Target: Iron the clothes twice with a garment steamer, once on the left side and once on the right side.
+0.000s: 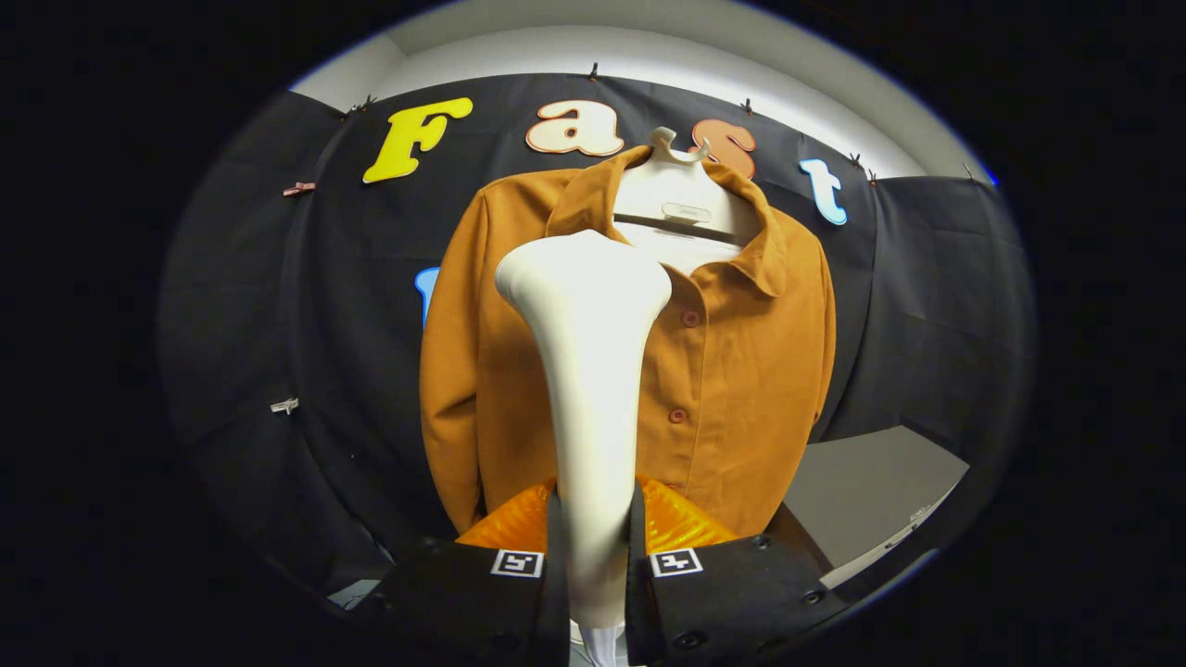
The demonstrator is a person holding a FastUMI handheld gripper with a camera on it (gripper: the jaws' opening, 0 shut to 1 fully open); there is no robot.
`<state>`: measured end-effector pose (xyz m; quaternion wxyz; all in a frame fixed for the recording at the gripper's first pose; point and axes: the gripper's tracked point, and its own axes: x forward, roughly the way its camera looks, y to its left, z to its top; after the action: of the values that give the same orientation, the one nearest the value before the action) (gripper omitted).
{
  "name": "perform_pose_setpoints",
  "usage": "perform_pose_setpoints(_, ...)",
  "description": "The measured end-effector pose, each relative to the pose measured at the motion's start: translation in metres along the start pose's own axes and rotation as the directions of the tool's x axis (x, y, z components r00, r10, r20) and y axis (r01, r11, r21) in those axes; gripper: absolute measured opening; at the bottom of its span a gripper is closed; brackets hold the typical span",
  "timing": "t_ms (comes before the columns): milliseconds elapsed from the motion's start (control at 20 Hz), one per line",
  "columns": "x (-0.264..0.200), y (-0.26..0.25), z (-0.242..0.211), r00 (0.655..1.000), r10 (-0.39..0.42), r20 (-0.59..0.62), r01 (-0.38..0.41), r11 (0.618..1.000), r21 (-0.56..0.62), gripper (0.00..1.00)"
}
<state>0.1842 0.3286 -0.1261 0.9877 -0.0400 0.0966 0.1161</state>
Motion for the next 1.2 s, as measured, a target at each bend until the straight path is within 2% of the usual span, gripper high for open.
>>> perform_pose_setpoints(600, 0.037, 0.006, -0.057, 0.998, -0.054, -0.042, 0.052, 0.998, -0.046, 0.27)
perform_pose_setpoints(1200, 0.034, 0.0, -0.132, 0.985, -0.053, -0.161, 0.047, 0.998, -0.042, 0.27)
